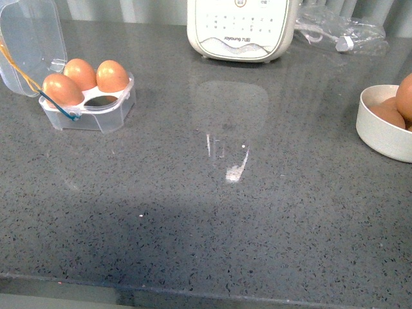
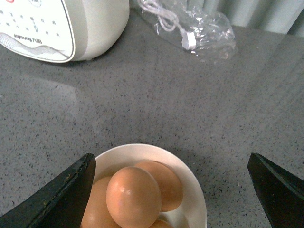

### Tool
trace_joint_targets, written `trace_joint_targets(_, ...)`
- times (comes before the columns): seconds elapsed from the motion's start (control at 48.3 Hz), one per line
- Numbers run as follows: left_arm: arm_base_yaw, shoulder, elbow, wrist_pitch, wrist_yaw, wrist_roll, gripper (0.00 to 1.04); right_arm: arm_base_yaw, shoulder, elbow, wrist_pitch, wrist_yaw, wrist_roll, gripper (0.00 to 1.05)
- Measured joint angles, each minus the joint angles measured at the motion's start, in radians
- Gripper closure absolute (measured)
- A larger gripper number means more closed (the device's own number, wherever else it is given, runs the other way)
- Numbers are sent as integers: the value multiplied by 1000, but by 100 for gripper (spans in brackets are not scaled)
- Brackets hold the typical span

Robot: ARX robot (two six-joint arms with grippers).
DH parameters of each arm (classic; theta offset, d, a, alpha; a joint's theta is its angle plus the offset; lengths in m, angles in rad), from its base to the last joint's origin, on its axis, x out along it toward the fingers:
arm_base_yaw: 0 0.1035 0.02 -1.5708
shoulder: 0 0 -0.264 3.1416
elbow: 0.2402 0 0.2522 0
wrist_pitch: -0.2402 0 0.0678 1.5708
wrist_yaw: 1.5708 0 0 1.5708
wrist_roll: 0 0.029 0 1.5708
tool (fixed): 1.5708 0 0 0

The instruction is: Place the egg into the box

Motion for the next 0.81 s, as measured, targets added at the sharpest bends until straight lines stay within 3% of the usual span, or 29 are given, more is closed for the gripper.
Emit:
trace_joint_targets(0.248, 0, 0, 0, 0, 0, 0, 7, -9, 63, -1, 36, -85, 4, 7)
trace_joint_targets(0.808, 0, 0, 0, 0, 0, 0, 7, -24, 148, -28, 59, -113, 6, 7)
